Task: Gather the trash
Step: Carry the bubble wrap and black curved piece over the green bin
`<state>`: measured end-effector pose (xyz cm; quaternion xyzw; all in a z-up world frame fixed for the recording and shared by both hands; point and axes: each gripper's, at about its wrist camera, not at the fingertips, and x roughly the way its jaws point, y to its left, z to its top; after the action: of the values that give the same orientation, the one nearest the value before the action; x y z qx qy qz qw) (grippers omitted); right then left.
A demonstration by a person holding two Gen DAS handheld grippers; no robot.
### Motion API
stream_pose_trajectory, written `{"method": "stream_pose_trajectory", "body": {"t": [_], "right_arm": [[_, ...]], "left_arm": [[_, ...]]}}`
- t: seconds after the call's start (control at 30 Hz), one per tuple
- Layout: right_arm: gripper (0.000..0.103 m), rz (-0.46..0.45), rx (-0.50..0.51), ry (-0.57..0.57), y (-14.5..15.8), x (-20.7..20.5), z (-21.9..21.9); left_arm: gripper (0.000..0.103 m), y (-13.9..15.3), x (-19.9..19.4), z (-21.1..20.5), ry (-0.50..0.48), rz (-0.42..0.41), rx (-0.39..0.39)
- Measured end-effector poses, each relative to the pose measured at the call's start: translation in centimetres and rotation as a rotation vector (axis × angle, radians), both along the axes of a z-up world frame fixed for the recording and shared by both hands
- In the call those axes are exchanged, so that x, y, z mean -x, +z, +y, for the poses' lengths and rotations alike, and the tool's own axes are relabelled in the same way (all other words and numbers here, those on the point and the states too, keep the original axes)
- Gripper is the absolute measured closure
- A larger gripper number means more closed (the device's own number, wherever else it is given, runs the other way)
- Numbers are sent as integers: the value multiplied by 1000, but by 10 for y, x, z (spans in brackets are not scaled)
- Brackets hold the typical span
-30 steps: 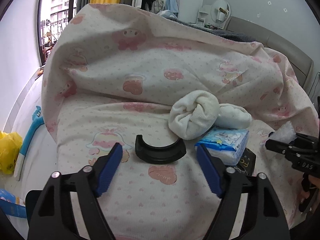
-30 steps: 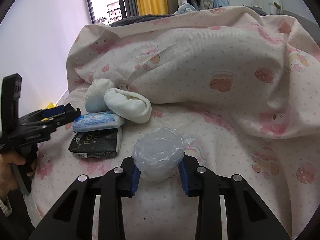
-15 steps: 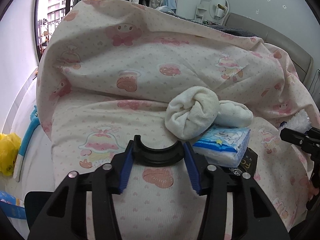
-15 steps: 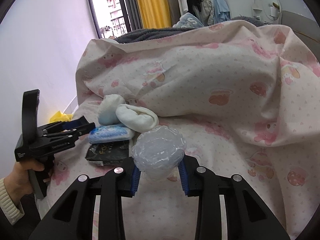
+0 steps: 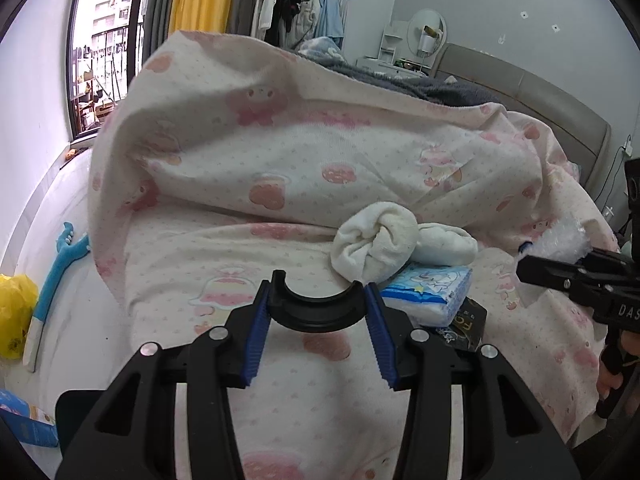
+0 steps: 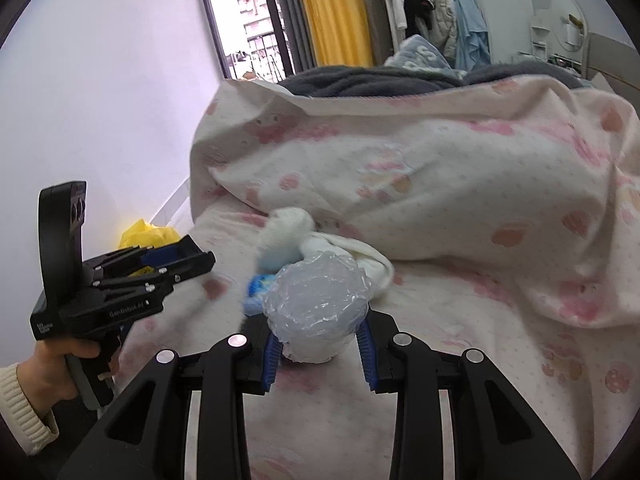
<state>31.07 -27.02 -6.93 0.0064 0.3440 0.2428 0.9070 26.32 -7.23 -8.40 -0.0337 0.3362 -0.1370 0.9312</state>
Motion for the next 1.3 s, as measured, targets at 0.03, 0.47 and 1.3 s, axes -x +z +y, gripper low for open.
{"method": "stream_pose_trajectory", "body": {"t": [0.03, 0.47, 1.3], "right_arm": [[69, -3, -2, 4, 2, 0, 4], [69, -27, -21, 106, 17, -1, 81], [69, 1, -7, 351, 14, 12, 240]], "left_arm": [[54, 1, 1, 2, 1, -1, -4], [54, 10, 16, 54, 63, 43, -53], [54, -40, 46, 185, 223, 340, -120]]}}
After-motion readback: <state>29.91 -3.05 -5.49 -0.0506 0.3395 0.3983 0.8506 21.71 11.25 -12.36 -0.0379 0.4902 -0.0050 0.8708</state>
